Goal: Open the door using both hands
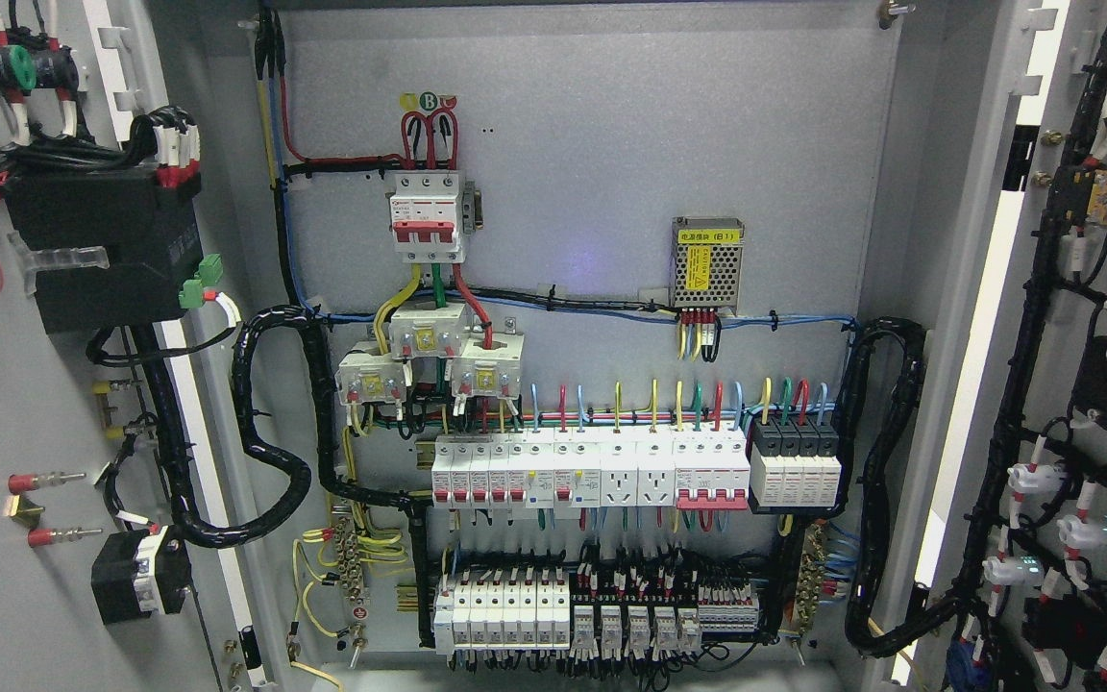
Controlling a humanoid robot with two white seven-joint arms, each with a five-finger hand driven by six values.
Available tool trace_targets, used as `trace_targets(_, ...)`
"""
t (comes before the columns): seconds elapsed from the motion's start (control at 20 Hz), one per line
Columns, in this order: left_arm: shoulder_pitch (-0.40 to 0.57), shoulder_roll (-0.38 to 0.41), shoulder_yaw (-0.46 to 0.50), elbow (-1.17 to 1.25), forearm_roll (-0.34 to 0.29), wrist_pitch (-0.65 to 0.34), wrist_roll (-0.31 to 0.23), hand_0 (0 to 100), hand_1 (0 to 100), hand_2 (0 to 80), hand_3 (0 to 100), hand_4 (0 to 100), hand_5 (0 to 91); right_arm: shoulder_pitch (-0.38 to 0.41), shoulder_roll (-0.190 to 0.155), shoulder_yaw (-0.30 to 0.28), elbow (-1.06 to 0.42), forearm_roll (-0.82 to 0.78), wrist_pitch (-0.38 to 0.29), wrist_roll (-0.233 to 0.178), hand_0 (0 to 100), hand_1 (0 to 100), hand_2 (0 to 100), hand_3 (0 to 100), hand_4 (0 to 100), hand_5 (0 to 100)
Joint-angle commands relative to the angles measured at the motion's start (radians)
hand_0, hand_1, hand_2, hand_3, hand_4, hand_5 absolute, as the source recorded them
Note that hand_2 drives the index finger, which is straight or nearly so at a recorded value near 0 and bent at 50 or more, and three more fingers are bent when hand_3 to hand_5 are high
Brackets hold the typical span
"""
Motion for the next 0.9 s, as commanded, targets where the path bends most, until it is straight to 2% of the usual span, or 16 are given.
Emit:
trace_targets(0.0, 0.0, 0.0, 0.0, 0.001, 0.0, -0.001, 0.0, 0, 0, 0.0, 0, 3, 0.0, 0.028, -0.007, -0.069, 0.028, 0.012, -0.027, -0.008, 0, 0, 0, 0, 0, 0)
trace_targets(0.1, 0.0, 0.001, -0.001, 0.001, 0.0, -0.001, 0.0, 0, 0, 0.0, 0, 3, 0.0, 0.042, -0.018, -0.077, 0.029, 0.017, -0.043, -0.033, 0, 0, 0, 0, 0, 0)
trace_targets(0.25, 0.0, 0.0, -0.001, 0.004, 0.0, 0.001, 0.0, 0, 0, 0.0, 0, 3, 0.0, 0.071, -0.031, -0.085, 0.023, 0.018, -0.058, -0.123, 0, 0, 0, 0, 0, 0)
trace_targets(0.35, 0.0, 0.001, -0.001, 0.005, 0.0, 0.001, 0.0, 0, 0, 0.0, 0, 3, 0.0, 0.091, -0.065, -0.089, 0.023, 0.018, -0.07, -0.172, 0, 0, 0, 0, 0, 0)
trace_targets(0.45, 0.0, 0.0, -0.003, -0.001, -0.003, 0.001, 0.0, 0, 0, 0.0, 0, 3, 0.0, 0.112, -0.11, -0.089, 0.022, 0.018, -0.107, -0.185, 0, 0, 0, 0, 0, 0)
trace_targets(0.6, 0.0, 0.0, -0.017, -0.043, -0.002, -0.005, -0.002, 0, 0, 0.0, 0, 3, 0.0, 0.157, -0.166, -0.094, 0.02, 0.02, -0.152, -0.232, 0, 0, 0, 0, 0, 0)
trace_targets(0.7, 0.005, -0.009, -0.05, -0.105, 0.0, -0.01, -0.004, 0, 0, 0.0, 0, 3, 0.0, 0.215, -0.177, -0.117, 0.003, 0.023, -0.172, -0.277, 0, 0, 0, 0, 0, 0)
trace_targets(0.85, 0.032, -0.015, -0.075, -0.223, 0.003, -0.01, -0.004, 0, 0, 0.0, 0, 3, 0.0, 0.287, -0.186, -0.143, 0.0, 0.035, -0.236, -0.282, 0, 0, 0, 0, 0, 0)
